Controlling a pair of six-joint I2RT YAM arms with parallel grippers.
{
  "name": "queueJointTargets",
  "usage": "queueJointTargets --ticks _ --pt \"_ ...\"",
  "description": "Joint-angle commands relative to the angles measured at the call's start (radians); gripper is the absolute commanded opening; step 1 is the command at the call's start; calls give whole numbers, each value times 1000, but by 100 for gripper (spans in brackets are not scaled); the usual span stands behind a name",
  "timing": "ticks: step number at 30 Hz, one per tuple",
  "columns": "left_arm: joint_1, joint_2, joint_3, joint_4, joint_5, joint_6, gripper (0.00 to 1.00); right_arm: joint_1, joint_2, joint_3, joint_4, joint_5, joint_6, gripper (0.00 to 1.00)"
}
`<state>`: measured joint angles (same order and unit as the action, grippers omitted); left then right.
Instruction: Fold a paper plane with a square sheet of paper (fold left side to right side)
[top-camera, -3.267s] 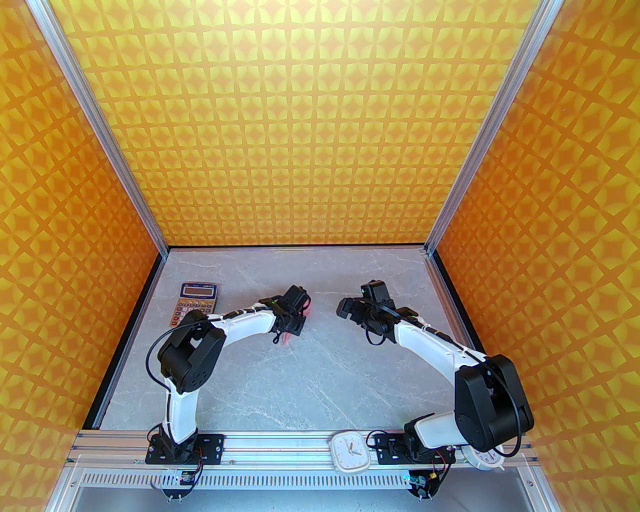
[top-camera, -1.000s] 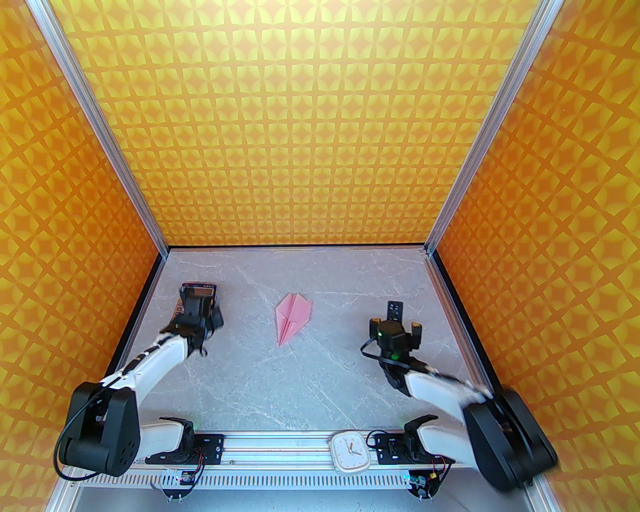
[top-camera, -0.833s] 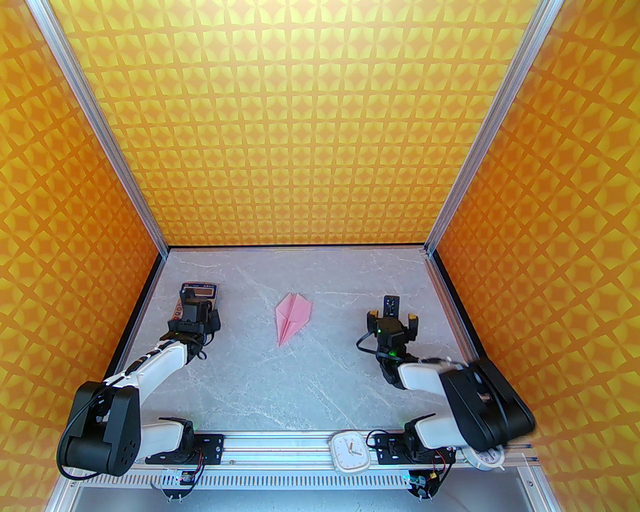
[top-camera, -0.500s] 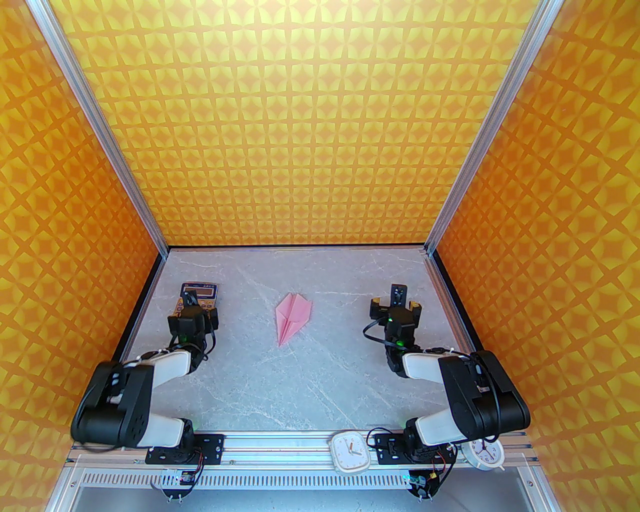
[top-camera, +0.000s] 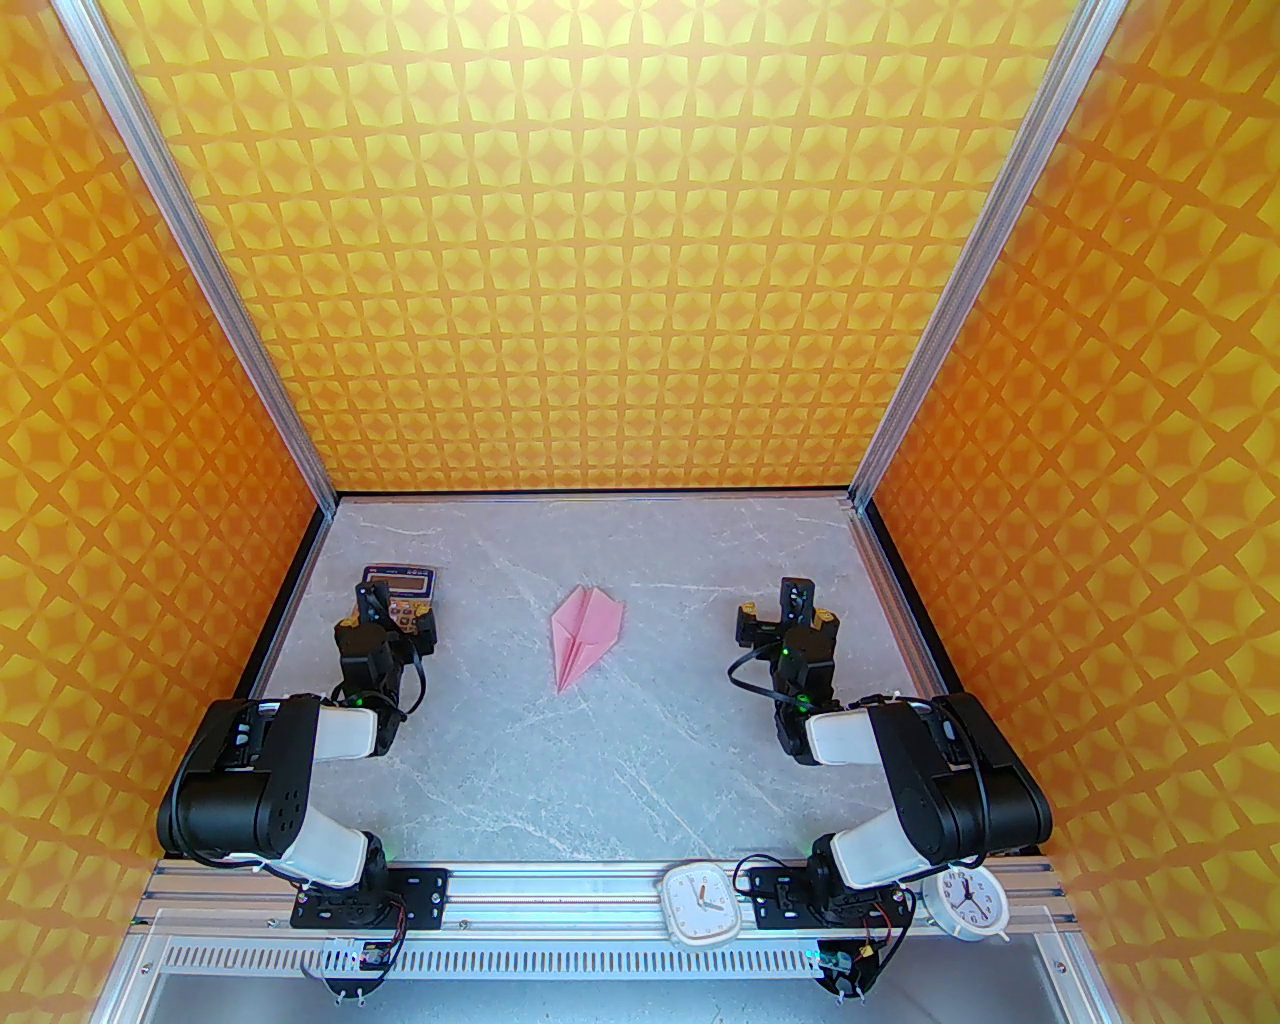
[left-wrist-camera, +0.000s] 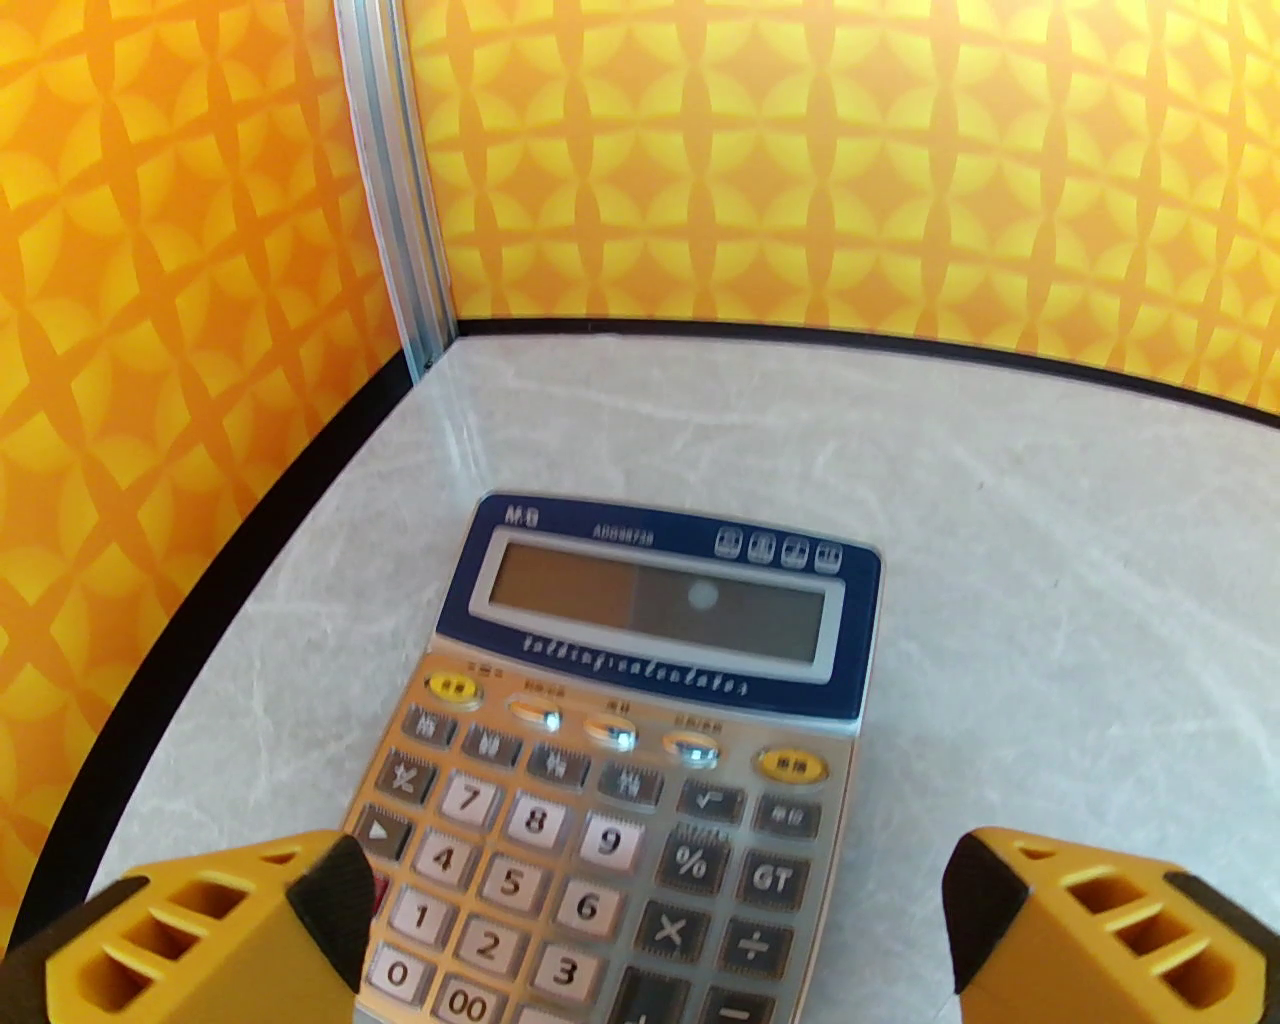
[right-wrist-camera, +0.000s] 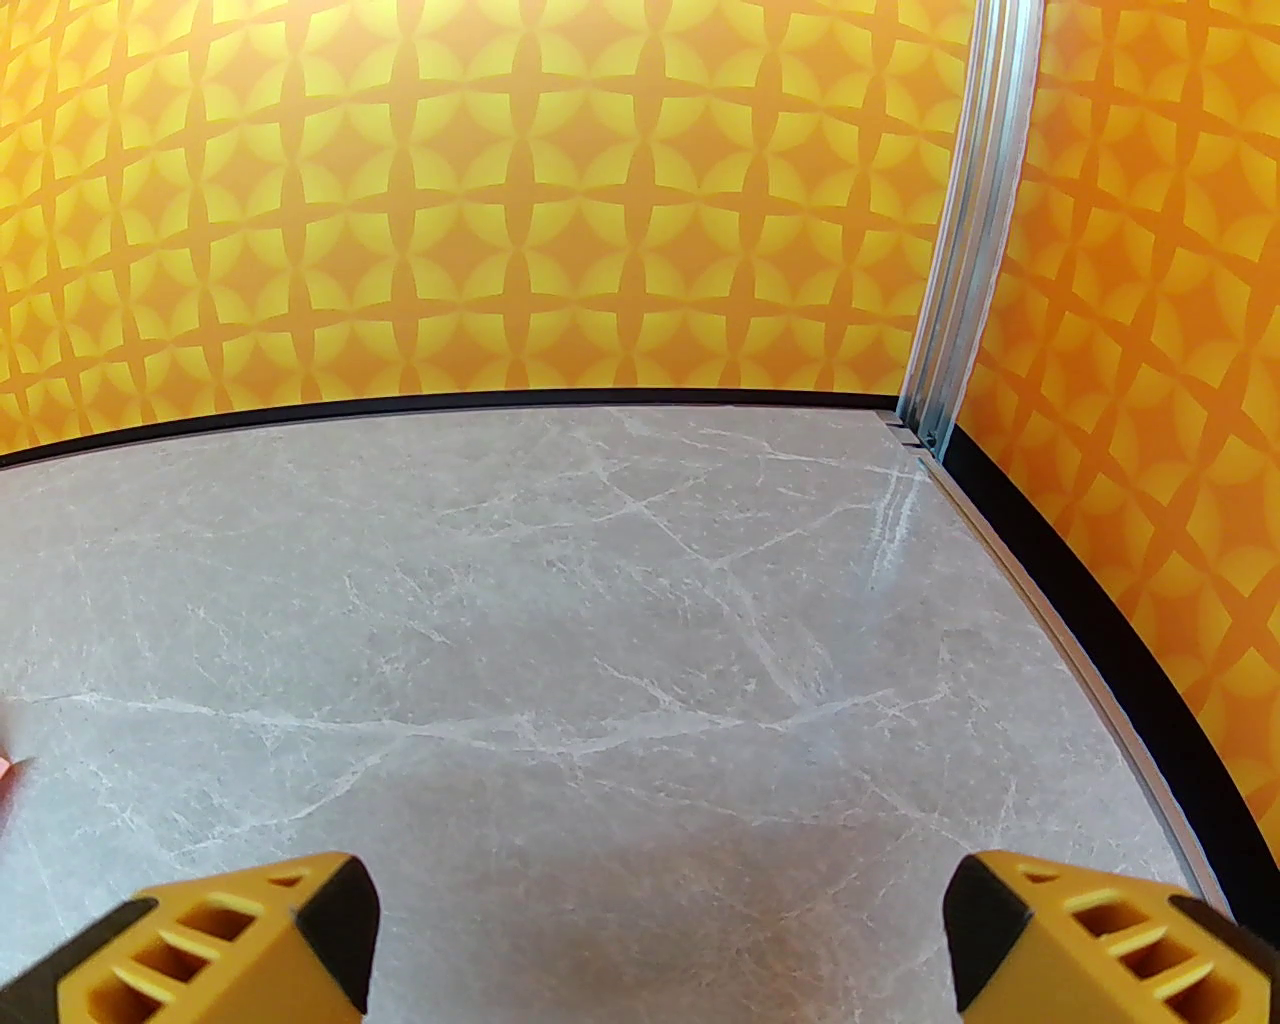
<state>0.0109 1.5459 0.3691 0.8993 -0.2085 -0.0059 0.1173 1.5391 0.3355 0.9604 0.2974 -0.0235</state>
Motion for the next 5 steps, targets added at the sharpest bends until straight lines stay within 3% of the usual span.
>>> queueJointTargets --ticks 1,5 --pt "6 5 -8 36 23 6 99 -1 3 29 -27 -54 -7 99" --pt "5 5 -6 31 22 6 99 -1 5 26 -19 -57 -9 99"
